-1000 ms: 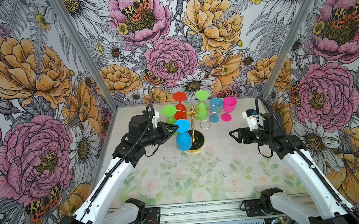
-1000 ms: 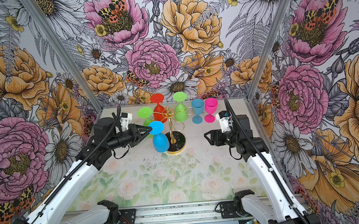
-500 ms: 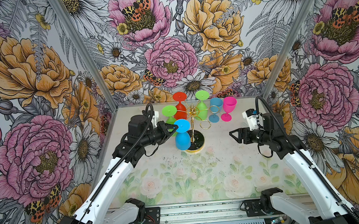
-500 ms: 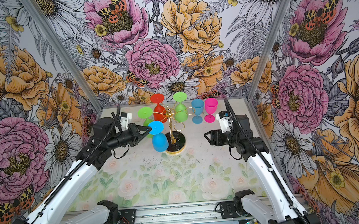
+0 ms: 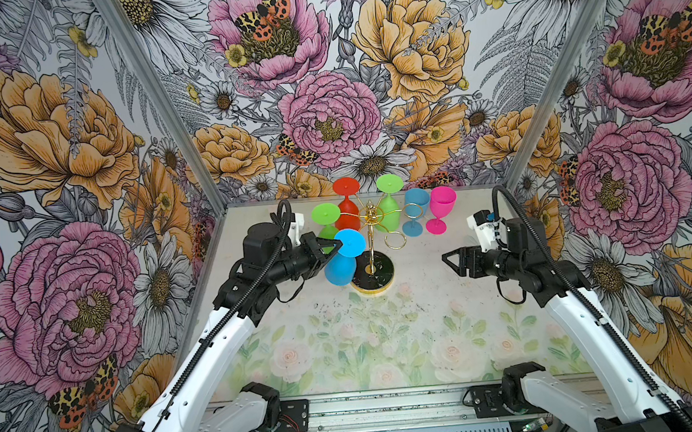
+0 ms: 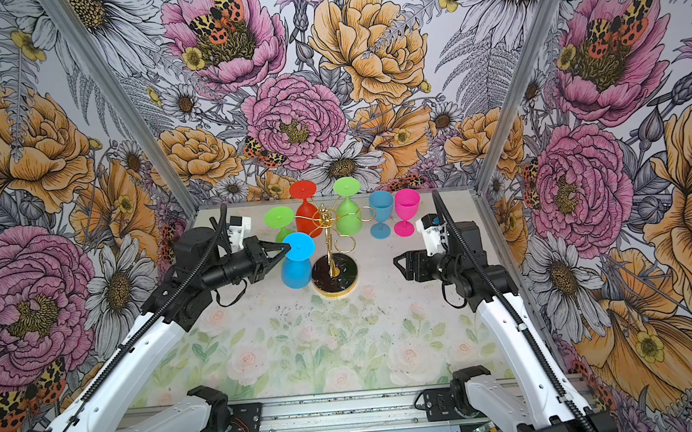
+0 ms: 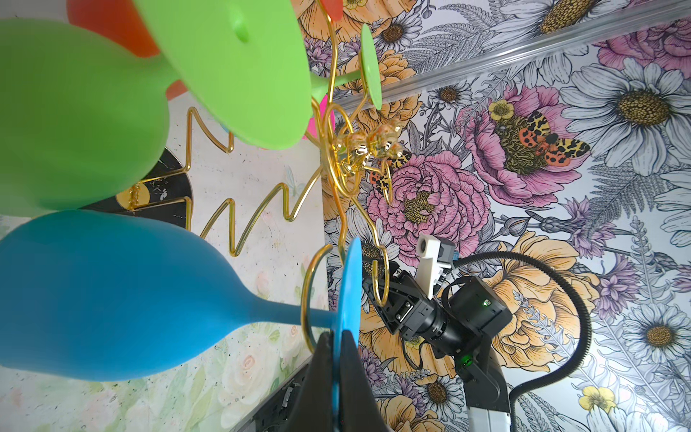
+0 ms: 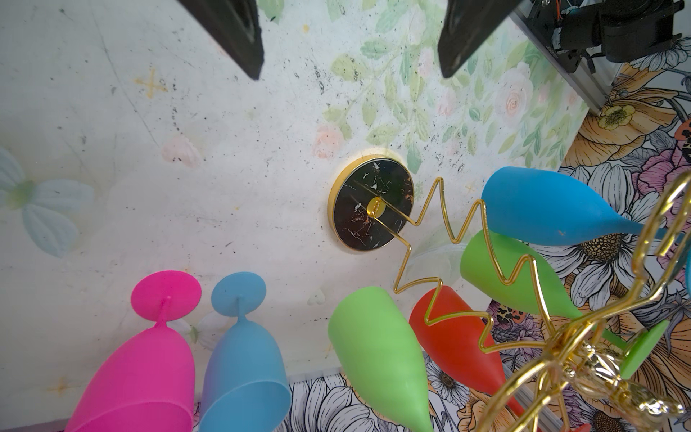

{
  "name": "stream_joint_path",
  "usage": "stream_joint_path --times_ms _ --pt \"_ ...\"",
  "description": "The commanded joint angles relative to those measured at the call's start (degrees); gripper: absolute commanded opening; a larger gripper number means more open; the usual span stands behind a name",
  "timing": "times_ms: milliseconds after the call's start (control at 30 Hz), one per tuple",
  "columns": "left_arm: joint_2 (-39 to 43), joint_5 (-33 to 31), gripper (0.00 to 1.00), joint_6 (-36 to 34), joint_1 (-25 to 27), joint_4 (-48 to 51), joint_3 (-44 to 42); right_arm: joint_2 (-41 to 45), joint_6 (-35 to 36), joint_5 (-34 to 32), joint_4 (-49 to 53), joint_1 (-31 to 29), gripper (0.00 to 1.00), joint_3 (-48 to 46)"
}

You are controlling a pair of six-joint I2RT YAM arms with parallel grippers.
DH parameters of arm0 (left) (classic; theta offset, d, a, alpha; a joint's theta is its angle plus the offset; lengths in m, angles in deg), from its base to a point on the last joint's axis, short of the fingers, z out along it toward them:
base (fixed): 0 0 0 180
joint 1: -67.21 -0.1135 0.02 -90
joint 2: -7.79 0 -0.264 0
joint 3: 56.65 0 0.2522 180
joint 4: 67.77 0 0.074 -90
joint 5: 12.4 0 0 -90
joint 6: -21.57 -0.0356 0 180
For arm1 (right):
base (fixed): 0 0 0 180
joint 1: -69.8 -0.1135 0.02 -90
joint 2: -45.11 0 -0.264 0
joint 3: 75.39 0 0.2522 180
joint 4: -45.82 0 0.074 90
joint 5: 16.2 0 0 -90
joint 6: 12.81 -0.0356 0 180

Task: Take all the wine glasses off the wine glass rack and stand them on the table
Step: 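Pull the blue glass off the rack arm with the left gripper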

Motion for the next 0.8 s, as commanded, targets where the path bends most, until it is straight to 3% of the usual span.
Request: stream_joint_path --times_ms 0,767 --pt "1.3 2.3 0.02 2.0 -1.1 -3.6 -1.5 0.1 -0.8 -0.4 -1.9 -0.5 0.74 -1.0" --pt "-2.2 7.4 0.0 8.2 -3.0 -11.6 -1.2 1.1 -1.2 -0.5 -2.3 -0.6 0.74 -1.7"
